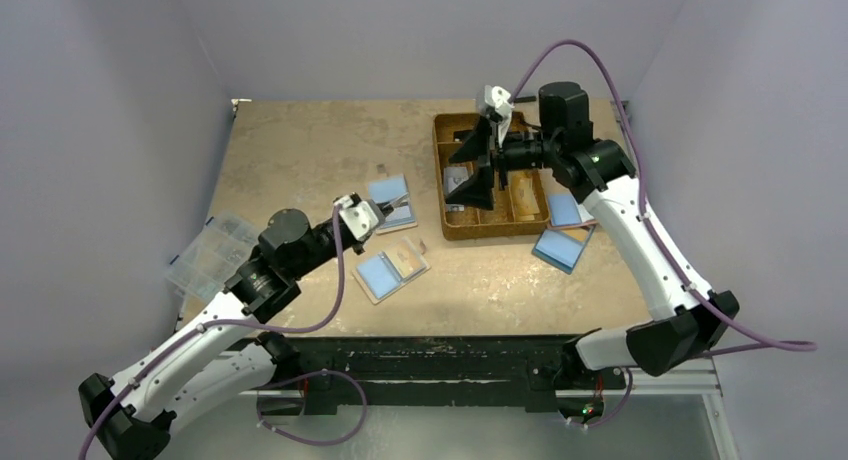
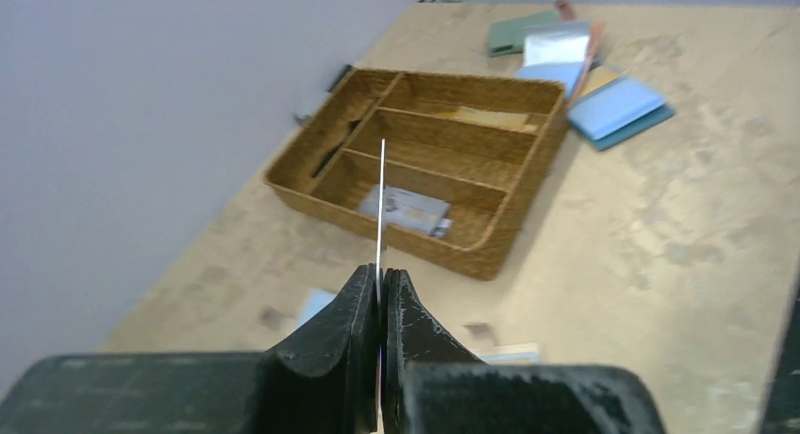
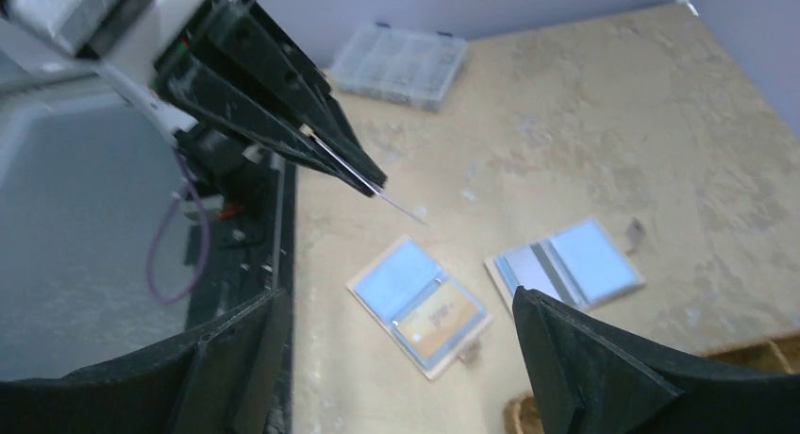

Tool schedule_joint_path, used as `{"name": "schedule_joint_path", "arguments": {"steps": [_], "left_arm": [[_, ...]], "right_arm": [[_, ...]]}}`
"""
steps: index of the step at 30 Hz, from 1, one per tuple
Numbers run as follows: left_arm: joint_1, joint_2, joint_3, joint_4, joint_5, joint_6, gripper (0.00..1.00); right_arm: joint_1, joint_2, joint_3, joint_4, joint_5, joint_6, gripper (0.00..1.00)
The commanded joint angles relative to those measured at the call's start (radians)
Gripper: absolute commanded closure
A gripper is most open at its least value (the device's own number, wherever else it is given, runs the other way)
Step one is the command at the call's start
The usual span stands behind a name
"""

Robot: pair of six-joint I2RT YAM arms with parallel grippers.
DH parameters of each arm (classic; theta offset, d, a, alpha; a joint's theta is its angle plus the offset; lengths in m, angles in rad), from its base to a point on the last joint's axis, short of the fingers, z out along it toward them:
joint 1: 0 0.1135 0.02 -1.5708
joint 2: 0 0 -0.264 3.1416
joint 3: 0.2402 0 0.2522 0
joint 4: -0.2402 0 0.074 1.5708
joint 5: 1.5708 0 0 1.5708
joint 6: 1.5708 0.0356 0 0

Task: Take the credit cards out of the card holder
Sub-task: Place the credit card in the storage box.

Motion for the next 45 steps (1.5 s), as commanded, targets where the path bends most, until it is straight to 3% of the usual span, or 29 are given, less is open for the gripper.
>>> {"name": "schedule_joint_path", "arguments": {"steps": [1,10,12,22,33,40,43,45], "left_arm": [[-0.04,-0.014,0.051,-0.009,-0.125,0.438,1.0],[-0.164,0.033,0.026,0.064,-0.186,0.908,1.0],[-0.215,0.06,0.008,0.106,-0.222,1.0,1.0],[-0.421,0.249,0.018,0.185,-0.4,1.189,1.0],[-0.5,0.293,-0.009,0.273,-0.494,1.205,1.0],[-0.509,0.312,-0.014,0.274,-0.522,1.208,1.0],[-0.51,0.307,-0.018,0.276,-0.524,1.203,1.0],[-0.51,0.304,-0.021,0.273,-0.523,1.194,1.0]], "right_arm": [[-0.011,0.045,0.041,0.114,-0.182,0.317,0.01],[-0.045,-0.015,-0.328,0.844,-0.242,1.082,0.01],[-0.072,-0.014,-0.388,0.922,-0.235,1.181,0.01],[-0.089,-0.007,-0.537,1.027,-0.177,1.296,0.01],[-0.054,0.04,-0.551,0.975,-0.163,1.281,0.06],[-0.04,0.053,-0.543,0.987,-0.184,1.302,0.28],[-0.04,0.05,-0.551,1.009,-0.189,1.315,0.48],[-0.041,0.052,-0.552,1.024,-0.194,1.323,0.68]]}}
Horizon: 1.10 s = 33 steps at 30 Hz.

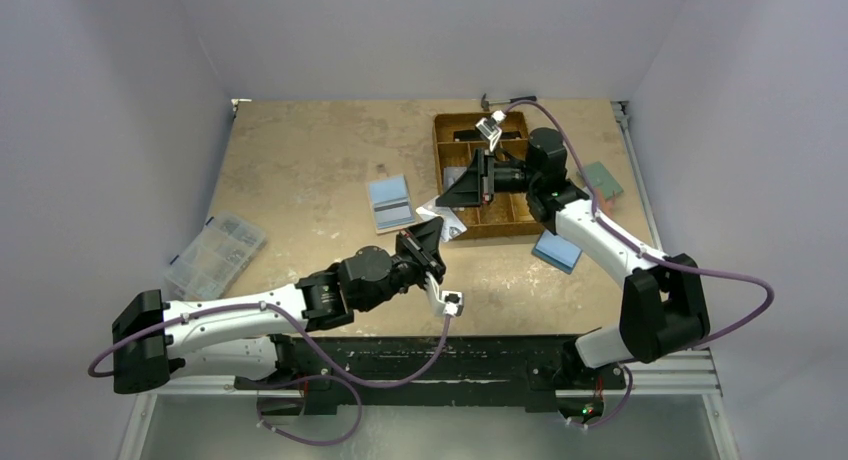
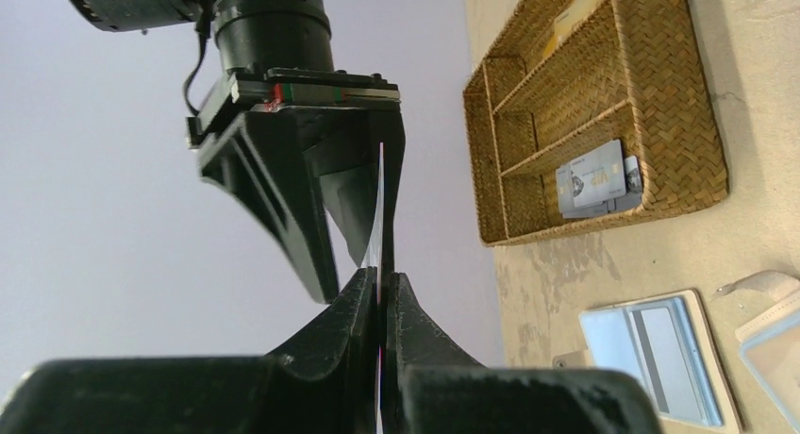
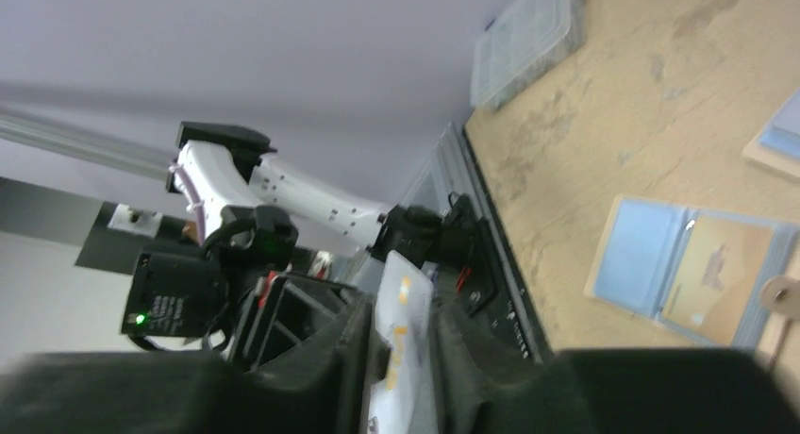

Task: Take the credit cards out of the card holder
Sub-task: Place the credit card in the storage box.

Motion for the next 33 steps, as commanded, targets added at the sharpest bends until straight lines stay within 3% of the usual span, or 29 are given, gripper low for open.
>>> {"name": "schedule_joint_path", "arguments": {"steps": [1,3,4,7,12,15,19,24,33], "left_arm": [[-0.007,-0.009,-0.016,0.045,-0.022,-0.006,1.0],[-0.007,-0.012,-0.021,0.043,-0.017,-0.028,1.0],[-0.007,-0.013,-0.024,0.043,-0.016,-0.044,1.0],[-0.008,-0.015,-0.031,0.043,-0.015,-0.109,0.99],[-0.008,-0.025,-0.039,0.049,-0.013,-0.311,0.6],[-0.007,-0.034,-0.039,0.023,-0.007,-0.479,0.44],[-0.005,-0.056,-0.046,-0.032,-0.012,-0.647,0.34],[0.028,-0.078,-0.045,-0.104,-0.056,-0.812,0.2],[0.227,-0.07,-0.021,-0.191,-0.043,-0.995,0.03]], "right_arm": [[0.001,-0.005,-0.001,0.073,-0.026,0.031,0.79],[0.001,-0.002,0.004,0.085,-0.035,0.035,0.97],[0.001,-0.001,0.005,0.088,-0.037,0.036,1.0],[0.002,-0.007,0.005,0.098,-0.04,0.029,1.0],[-0.003,-0.015,0.014,0.068,-0.038,-0.041,1.0],[-0.016,-0.009,0.044,-0.019,-0.037,-0.166,1.0],[-0.05,0.007,0.08,-0.149,-0.023,-0.384,1.0],[-0.107,0.06,0.119,-0.233,0.013,-0.541,1.0],[-0.122,0.168,0.238,-0.461,0.252,-0.814,1.0]]}}
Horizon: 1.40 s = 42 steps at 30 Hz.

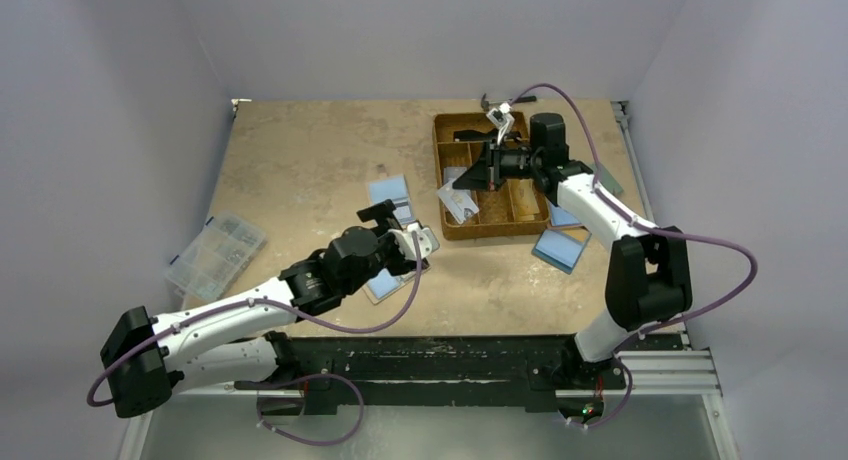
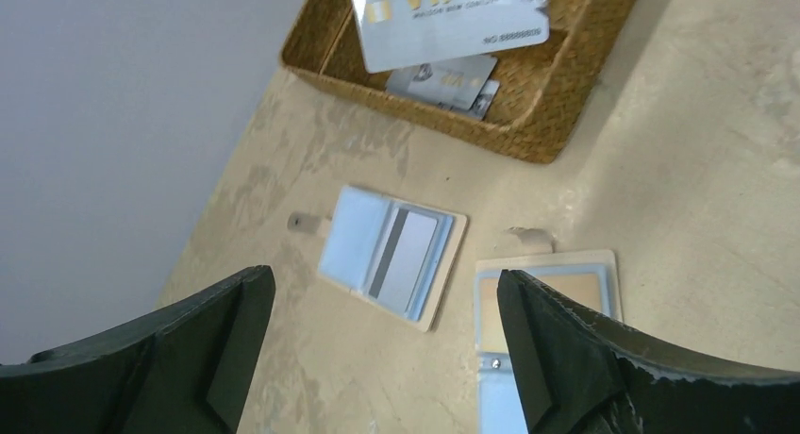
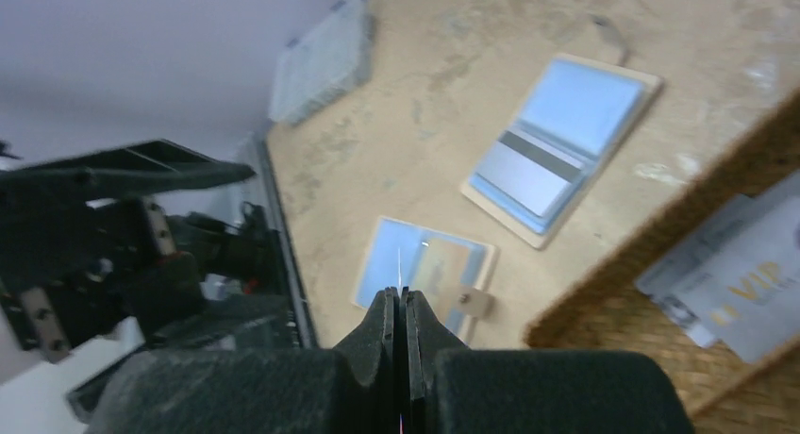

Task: Take the credit cards out of the card holder
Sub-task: Place the credit card in the storage box.

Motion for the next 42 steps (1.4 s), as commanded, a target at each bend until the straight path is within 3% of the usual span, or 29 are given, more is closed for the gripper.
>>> {"name": "schedule_joint_path", "arguments": {"steps": [1,15,29,32,40,42], "left_arm": [[0.062,-0.004,0.02,-0.011,-0.012,-0.139,0.03],[0.159,0.007,0.035,-0.029,-0.084,-0.147,0.03],[0.176,0.002,0.027,-0.02,-0.086,-0.137,0.04],[0.179,0.003,0.028,-0.021,-0.084,-0.137,0.04],[0.182,-0.002,0.028,-0.024,-0.08,-0.138,0.04],[0.182,-0.003,0.029,-0.024,-0.077,-0.139,0.04]], "right_arm": [[0.0,0.03,0.097,-0.129,0.175,-0.185,1.0],[0.0,0.21,0.222,-0.076,0.608,-0.052,1.0],[0.053,0.387,0.375,-0.125,0.733,-0.029,0.99],[0.075,0.406,0.398,-0.14,0.784,-0.034,0.96],[0.095,0.44,0.439,-0.175,0.943,-0.093,0.73],[0.095,0.43,0.447,-0.185,0.979,-0.115,0.71]]}}
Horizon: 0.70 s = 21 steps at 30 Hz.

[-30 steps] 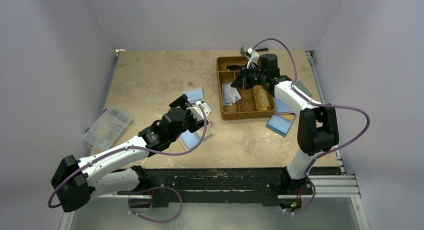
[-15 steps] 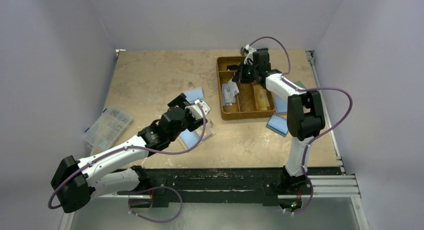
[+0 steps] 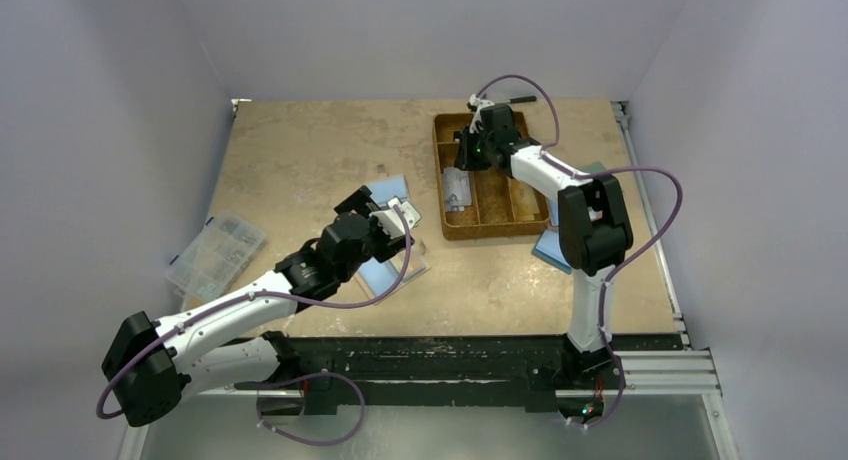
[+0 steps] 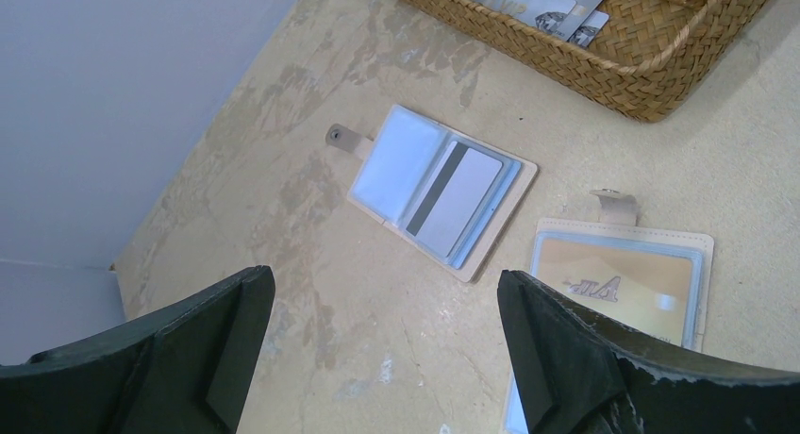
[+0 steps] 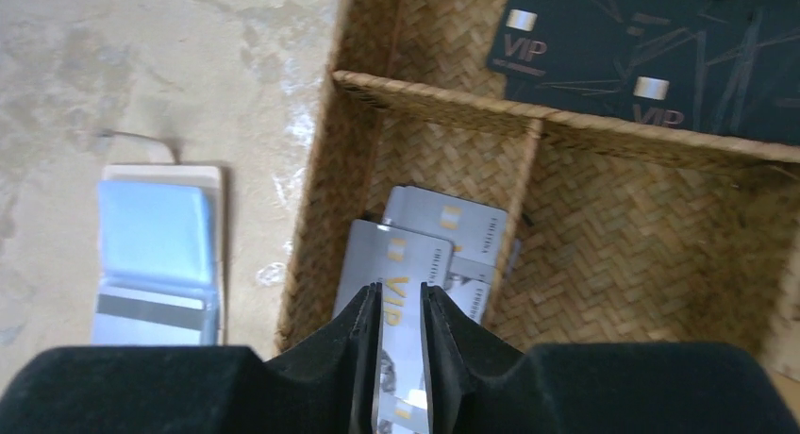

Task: Take the credit cards out of the card holder
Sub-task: Place the credit card in the storage box.

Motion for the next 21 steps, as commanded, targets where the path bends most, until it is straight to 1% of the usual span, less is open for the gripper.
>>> {"name": "schedule_joint_path", "arguments": {"steps": [1,4,7,9,10,12,15,17,19,21], "left_arm": [[0.008,-0.018,0.029,0.026,0.001,-0.011,0.04],[0.008,-0.019,0.031,0.024,0.006,-0.014,0.04],[0.008,-0.022,0.033,0.022,0.009,-0.02,0.04],[0.009,-0.022,0.032,0.022,0.013,-0.024,0.04],[0.01,-0.022,0.034,0.021,0.016,-0.027,0.04],[0.014,-0.02,0.038,0.018,0.025,-0.038,0.04],[0.025,-0.009,0.049,0.008,0.049,-0.064,0.04],[0.044,0.005,0.064,-0.01,0.082,-0.102,0.04],[0.067,0.021,0.092,-0.05,0.117,-0.176,0.05],[0.079,0.038,0.123,-0.091,0.13,-0.274,0.06]], "right_arm": [[-0.004,-0.034,0.061,-0.023,0.133,-0.062,0.71],[-0.004,-0.08,0.05,-0.025,0.139,-0.091,0.7],[-0.004,-0.142,0.037,-0.045,0.065,-0.169,0.68],[-0.004,-0.192,0.016,-0.073,-0.066,-0.254,0.65],[-0.004,-0.22,0.002,-0.092,-0.14,-0.328,0.63],[-0.005,-0.29,-0.044,-0.113,-0.278,-0.424,0.61],[-0.004,-0.423,-0.149,-0.121,-0.4,-0.525,0.57],[-0.005,-0.504,-0.218,-0.111,-0.435,-0.566,0.54],[-0.008,-0.583,-0.289,-0.105,-0.462,-0.604,0.5],[-0.011,-0.66,-0.362,-0.089,-0.483,-0.632,0.42]]}}
